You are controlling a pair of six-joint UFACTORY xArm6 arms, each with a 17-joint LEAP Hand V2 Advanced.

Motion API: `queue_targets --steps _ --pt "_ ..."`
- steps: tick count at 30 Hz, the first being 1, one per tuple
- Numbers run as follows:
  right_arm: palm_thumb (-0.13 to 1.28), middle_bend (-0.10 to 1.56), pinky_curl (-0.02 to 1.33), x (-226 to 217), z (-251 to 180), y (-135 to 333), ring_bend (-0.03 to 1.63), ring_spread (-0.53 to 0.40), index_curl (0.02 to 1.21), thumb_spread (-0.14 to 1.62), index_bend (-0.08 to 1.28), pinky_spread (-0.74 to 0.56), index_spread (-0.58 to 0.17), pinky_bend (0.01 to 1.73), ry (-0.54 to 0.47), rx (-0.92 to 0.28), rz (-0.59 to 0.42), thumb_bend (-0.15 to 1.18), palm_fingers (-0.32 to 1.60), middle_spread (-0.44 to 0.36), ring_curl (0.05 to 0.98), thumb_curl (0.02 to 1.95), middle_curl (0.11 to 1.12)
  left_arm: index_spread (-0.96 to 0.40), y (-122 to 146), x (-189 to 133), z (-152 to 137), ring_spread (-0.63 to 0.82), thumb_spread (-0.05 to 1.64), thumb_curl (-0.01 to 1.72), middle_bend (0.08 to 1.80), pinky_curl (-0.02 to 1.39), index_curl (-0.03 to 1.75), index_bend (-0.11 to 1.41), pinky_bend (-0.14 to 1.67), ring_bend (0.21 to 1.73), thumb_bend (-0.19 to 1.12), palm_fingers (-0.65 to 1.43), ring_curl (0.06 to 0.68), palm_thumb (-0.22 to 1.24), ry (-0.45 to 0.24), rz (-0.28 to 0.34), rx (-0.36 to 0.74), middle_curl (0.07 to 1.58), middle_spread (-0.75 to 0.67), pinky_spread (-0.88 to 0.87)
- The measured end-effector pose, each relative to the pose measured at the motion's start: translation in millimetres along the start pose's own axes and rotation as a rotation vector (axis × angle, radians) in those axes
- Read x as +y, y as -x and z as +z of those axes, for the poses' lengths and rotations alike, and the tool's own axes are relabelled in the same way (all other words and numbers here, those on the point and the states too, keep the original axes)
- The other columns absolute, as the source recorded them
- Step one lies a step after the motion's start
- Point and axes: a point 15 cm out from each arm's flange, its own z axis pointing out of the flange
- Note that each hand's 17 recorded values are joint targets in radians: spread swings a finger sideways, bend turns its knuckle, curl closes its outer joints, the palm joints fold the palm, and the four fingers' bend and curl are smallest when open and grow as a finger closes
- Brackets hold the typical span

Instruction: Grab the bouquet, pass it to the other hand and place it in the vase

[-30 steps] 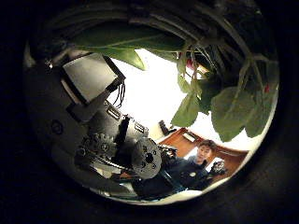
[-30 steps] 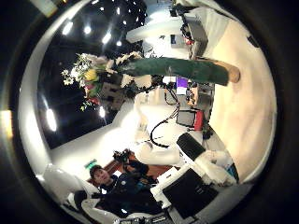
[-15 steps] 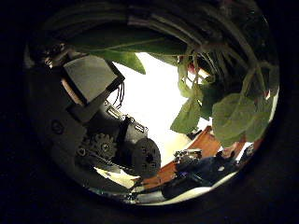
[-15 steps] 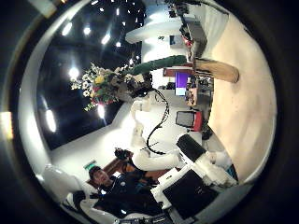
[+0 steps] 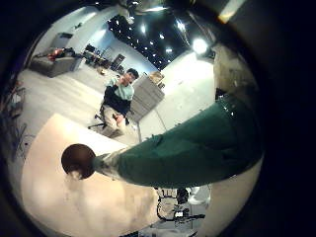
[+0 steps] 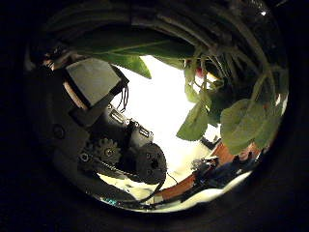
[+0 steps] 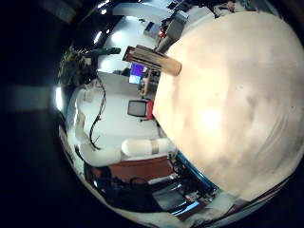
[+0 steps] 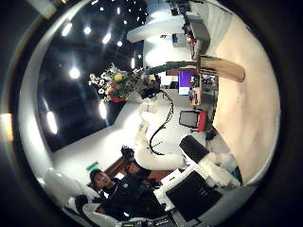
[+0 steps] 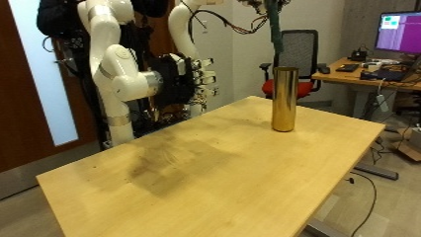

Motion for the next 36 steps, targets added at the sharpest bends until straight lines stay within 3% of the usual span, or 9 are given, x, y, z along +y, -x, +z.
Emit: queue_targets --steps 8,12,29,31,33,35,36 --pt "0.86 0.16 0.32 1.0 4.8 0.7 0.26 0.156 0.34 0.97 0.21 0.29 -0.315 0.28 0.013 -0.005 -0.004 -0.02 0.08 0.06 0.239 0.5 0.26 -0.6 26.4 -0.5 -8.9 -0.44 0.14 0.89 1.08 0.61 1.61 0.19 0.98 1.37 -0.03 1.1 0.537 1.09 -0.027 -0.018 -0.008 0.97 -0.5 -0.66" --pt "0.86 0.17 0.32 1.3 7.7 1.1 0.25 0.16 0.35 0.97 0.2 0.29 -0.316 0.27 0.021 -0.006 -0.004 -0.02 0.09 0.061 0.241 0.5 0.25 -0.58 38.1 -1.2 -10.5 -0.44 0.14 0.89 1.08 0.61 1.62 0.19 0.98 1.37 -0.03 1.1 0.537 1.09 -0.042 0.004 -0.031 0.96 -0.5 -0.66" --pt "0.86 0.17 0.31 1.9 10.7 1.6 0.19 0.172 0.38 0.98 0.27 0.29 -0.288 0.19 0.028 -0.008 -0.004 -0.02 0.16 0.028 0.22 0.49 0.26 -0.51 75.6 8.2 12.3 -0.43 0.15 0.9 1.08 0.61 1.64 0.19 0.96 1.36 -0.03 1.1 0.537 1.07 -0.006 -0.044 -0.006 0.96 -0.49 -0.67" --pt "0.86 0.26 0.28 1.5 8.5 1.7 0.15 0.172 0.41 0.98 0.38 0.29 -0.255 0.15 0.023 -0.006 -0.005 -0.02 0.26 0.004 0.192 0.49 0.29 -0.5 78.6 12.9 13.3 -0.44 0.17 0.89 1.09 0.61 1.64 0.18 0.96 1.36 -0.04 1.1 0.536 1.06 -0.004 -0.054 -0.002 0.96 -0.49 -0.67" --pt "0.86 0.31 0.26 1.6 9.1 2.2 0.16 0.173 0.44 0.98 0.44 0.29 -0.241 0.15 0.024 -0.005 -0.007 -0.02 0.27 -0.022 0.183 0.49 0.31 -0.48 86.3 20.1 13.6 -0.47 0.26 0.85 1.05 0.61 1.61 0.15 0.99 1.24 -0.08 0.97 0.503 0.91 0.004 -0.074 -0.015 0.94 -0.49 -0.69" --pt "0.86 0.33 0.25 1.8 9.7 2.9 0.16 0.173 0.45 0.98 0.46 0.29 -0.235 0.16 0.026 -0.006 -0.008 -0.02 0.27 -0.03 0.177 0.49 0.32 -0.46 96.5 26.5 10.0 -0.47 0.45 0.79 1.0 0.62 1.54 0.13 0.93 1.08 -0.09 0.51 0.486 0.76 0.024 -0.087 -0.061 0.92 -0.47 -0.66" --pt "0.86 0.35 0.25 1.8 9.8 2.9 0.17 0.173 0.45 0.98 0.47 0.29 -0.235 0.16 0.026 -0.005 -0.007 -0.02 0.27 -0.029 0.174 0.49 0.33 -0.44 104.4 30.1 7.3 -0.39 0.57 0.75 0.93 0.61 1.5 0.15 0.81 1.01 -0.1 0.23 0.481 0.68 0.038 -0.098 -0.092 0.91 -0.44 -0.57"
